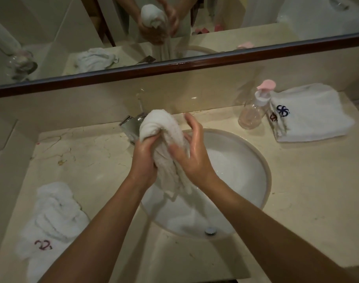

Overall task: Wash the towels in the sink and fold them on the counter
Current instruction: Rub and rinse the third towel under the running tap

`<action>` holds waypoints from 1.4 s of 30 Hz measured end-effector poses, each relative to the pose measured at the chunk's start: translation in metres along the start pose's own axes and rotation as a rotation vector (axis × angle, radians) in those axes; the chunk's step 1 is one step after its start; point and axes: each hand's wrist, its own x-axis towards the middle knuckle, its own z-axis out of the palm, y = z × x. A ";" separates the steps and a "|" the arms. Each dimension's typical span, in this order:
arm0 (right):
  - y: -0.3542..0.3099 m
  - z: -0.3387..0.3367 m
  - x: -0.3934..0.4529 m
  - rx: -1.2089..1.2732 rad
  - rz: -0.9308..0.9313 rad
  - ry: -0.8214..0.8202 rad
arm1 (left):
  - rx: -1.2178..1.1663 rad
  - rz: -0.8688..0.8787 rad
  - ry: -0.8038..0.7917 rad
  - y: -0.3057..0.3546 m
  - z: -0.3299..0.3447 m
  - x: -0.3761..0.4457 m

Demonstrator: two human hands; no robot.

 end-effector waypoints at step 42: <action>0.131 -0.048 0.007 0.481 1.026 -0.311 | -0.294 -0.514 -0.066 -0.131 -0.038 0.050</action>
